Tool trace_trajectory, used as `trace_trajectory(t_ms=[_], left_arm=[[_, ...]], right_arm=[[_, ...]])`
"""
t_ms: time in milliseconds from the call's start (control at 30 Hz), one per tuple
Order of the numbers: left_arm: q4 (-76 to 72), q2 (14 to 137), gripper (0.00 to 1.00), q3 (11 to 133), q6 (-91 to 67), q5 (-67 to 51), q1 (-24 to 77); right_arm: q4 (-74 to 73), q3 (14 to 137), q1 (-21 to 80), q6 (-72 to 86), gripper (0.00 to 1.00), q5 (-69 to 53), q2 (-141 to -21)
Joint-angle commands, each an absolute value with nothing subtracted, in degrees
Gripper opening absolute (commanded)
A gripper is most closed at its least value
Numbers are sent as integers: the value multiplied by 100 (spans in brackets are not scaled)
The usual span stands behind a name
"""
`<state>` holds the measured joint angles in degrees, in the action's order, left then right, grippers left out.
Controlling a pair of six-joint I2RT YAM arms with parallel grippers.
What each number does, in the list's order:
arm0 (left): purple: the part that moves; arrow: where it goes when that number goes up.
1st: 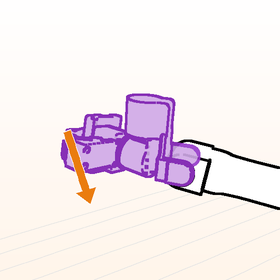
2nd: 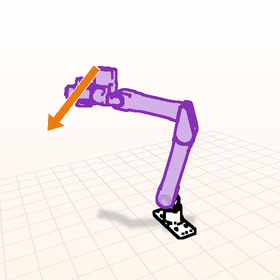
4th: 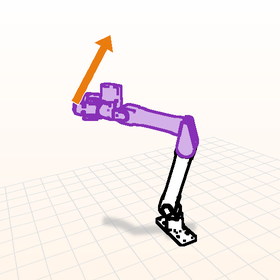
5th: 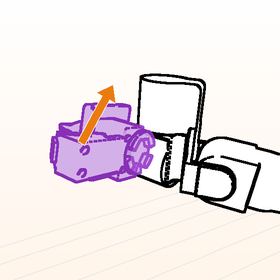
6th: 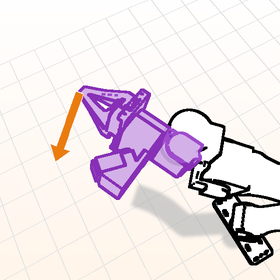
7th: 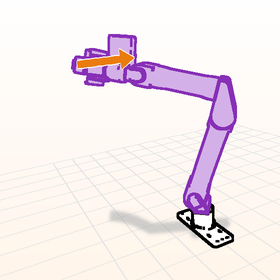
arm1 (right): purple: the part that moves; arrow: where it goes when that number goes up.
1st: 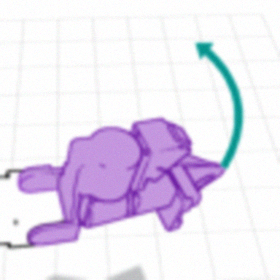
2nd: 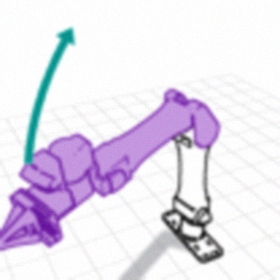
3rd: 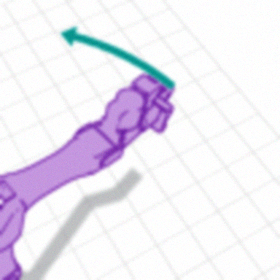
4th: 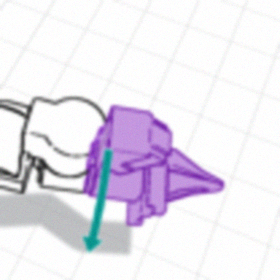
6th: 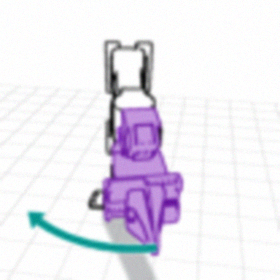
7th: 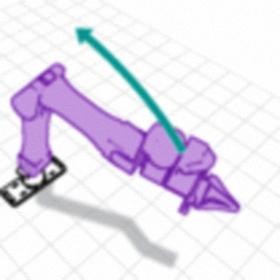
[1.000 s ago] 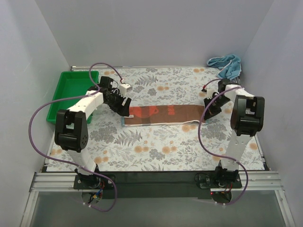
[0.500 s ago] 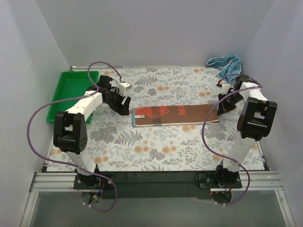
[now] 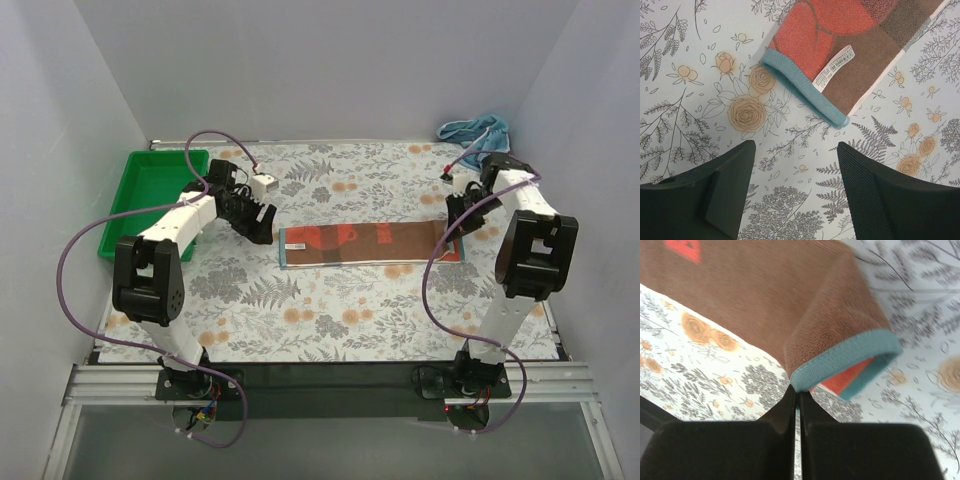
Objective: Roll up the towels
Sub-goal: Fold the towel
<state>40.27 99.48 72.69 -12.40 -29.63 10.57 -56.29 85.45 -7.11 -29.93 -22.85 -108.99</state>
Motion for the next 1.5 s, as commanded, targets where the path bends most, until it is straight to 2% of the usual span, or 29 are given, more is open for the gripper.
trace_trajectory(t_ms=[0,33,67,200,233,667,767,967,1067,1100,1167,1467], left_arm=[[3982,9712,63,7233,-1195,-3067,1037],[3973,9721,63,7233,-1221,-3093,1046],[3964,9747,63,7233,-1230,-3120,1037],[3955,9782,63,7277,-1231,-3146,1037],[3964,9782,63,7286,-1230,-3138,1037],[3902,9686,63,7119,-1195,-3103,1037],[3859,9659,63,7084,-1195,-3103,1037],[3841,9615,63,7040,-1213,-3067,1046],[3832,9615,63,7049,-1204,-3059,1037],[3832,9624,63,7058,-1204,-3059,1037],[3832,9633,63,7058,-1204,-3059,1037],[3832,9633,63,7066,-1195,-3085,1046]], right_arm=[[-5801,8552,-1063,-2962,1,-2153,-10960],[-5827,8578,-1159,-2971,1,-2127,-10995],[-5862,8613,-1195,-2971,6,-2118,-11039],[-6064,8841,-1388,-2971,41,-2118,-11381],[-6134,8850,-1441,-2979,45,-2118,-11425],[-5494,8632,-1486,-2382,54,-1881,-11681],[-5239,8395,-1345,-2180,52,-1785,-11672],[-4931,8183,-1248,-2039,41,-1635,-11777],[-4878,8147,-1248,-2030,23,-1661,-11751],[-4887,8147,-1248,-2039,12,-1748,-11699],[-4904,8156,-1248,-2065,1,-1775,-11619],[-5150,8534,-1459,-2478,1,-1644,-11127]])
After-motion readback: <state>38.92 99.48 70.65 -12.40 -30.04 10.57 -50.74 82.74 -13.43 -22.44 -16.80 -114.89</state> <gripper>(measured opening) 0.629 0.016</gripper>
